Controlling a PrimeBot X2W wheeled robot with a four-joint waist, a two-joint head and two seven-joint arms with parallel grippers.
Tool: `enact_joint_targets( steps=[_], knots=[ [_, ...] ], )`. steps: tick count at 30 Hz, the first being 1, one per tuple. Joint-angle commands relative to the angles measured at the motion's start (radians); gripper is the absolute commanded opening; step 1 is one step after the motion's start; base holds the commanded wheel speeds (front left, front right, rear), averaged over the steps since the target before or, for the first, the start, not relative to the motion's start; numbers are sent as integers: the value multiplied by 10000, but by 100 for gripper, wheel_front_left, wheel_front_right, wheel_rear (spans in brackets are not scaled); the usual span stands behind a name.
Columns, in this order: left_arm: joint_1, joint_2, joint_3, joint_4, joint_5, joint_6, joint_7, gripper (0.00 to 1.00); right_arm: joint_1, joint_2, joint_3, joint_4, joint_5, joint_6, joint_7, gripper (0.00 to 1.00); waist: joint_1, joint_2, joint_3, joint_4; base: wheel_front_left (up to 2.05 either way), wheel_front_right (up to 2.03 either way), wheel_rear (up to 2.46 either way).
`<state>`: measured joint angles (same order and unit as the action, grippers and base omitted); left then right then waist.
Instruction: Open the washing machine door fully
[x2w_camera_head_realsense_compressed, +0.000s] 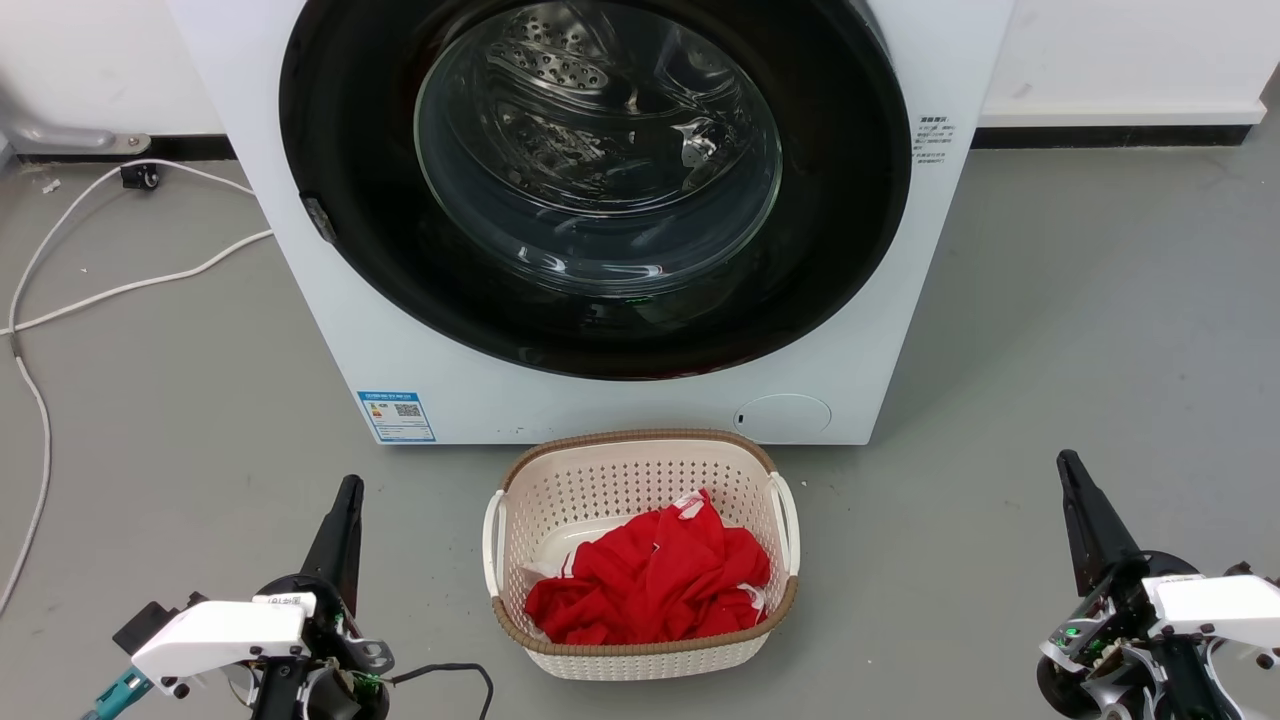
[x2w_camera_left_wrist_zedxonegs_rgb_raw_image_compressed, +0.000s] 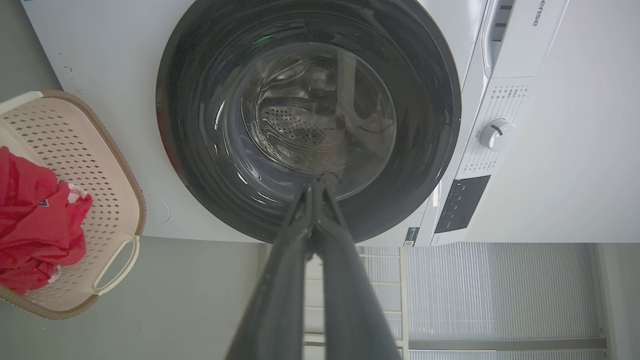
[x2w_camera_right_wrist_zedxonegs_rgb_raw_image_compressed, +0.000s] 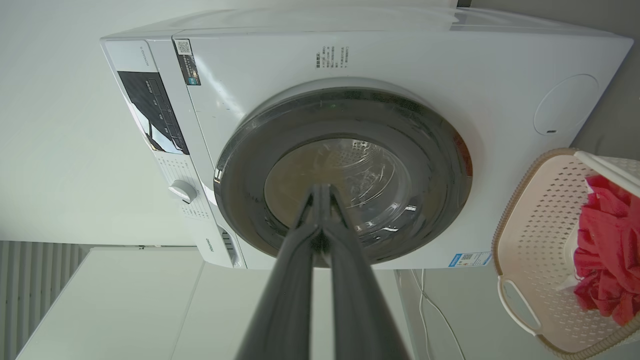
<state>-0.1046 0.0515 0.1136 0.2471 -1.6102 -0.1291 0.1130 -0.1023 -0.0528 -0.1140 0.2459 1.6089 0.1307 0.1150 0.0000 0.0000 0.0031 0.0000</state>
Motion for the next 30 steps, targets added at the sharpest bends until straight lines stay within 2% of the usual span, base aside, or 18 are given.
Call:
enact_joint_targets(
  steps=[1, 22, 23, 30],
  knots=[
    [-82, -10, 19, 2, 28, -32, 25, 0, -132, 35, 5, 7, -22, 0, -6, 0, 0, 0, 0, 0, 0, 0, 0],
    [-83, -10, 19, 1, 28, -32, 25, 0, -132, 35, 6, 7, -22, 0, -6, 0, 0, 0, 0, 0, 0, 0, 0],
    [0, 0, 0, 0, 0, 0, -1, 100, 0, 0, 0, -1, 0, 0, -1, 100, 0, 0, 0, 0, 0, 0, 0],
    [-8, -7, -255, -4, 83, 0, -283, 100, 93, 4, 161, -105, -77, 0, -288, 100, 0, 0, 10, 4, 0, 0, 0]
  ],
)
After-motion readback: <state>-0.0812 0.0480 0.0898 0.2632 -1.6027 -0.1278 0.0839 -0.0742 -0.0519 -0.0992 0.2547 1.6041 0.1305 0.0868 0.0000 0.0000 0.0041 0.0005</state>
